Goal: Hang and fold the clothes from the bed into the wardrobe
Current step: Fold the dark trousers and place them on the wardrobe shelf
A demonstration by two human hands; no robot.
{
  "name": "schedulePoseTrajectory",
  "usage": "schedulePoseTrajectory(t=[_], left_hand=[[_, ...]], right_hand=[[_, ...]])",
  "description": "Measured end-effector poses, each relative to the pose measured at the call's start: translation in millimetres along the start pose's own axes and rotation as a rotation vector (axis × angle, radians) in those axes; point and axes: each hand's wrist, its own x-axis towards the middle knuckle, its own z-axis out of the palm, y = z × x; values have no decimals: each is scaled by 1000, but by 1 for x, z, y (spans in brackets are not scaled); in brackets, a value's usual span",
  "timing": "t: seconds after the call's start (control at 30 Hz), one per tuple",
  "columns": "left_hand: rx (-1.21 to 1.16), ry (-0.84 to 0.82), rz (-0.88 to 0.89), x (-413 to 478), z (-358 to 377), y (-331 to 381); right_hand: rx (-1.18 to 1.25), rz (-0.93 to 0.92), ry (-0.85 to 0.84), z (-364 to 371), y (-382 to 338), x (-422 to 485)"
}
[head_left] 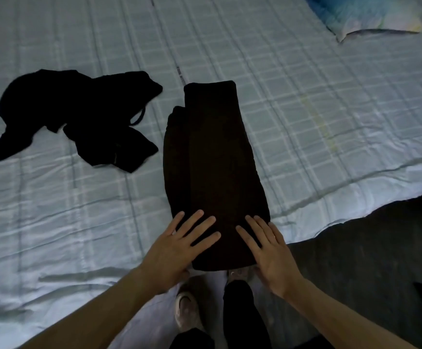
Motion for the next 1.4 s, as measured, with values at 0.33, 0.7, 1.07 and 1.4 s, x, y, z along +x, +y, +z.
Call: schedulePoseTrajectory(t=[0.33, 0.7, 1.07, 1.4], left_hand=[[-50, 82, 120, 28, 1, -46], [146, 69, 96, 103, -30, -136], [-12, -98, 35, 99, 7, -150], [45, -238, 37, 106, -14, -179]], right_hand=[[108, -21, 138, 16, 11, 2], [-8, -120, 234, 28, -51, 10], [80, -28, 317, -43, -51, 41], [64, 13, 322, -157, -11, 148]])
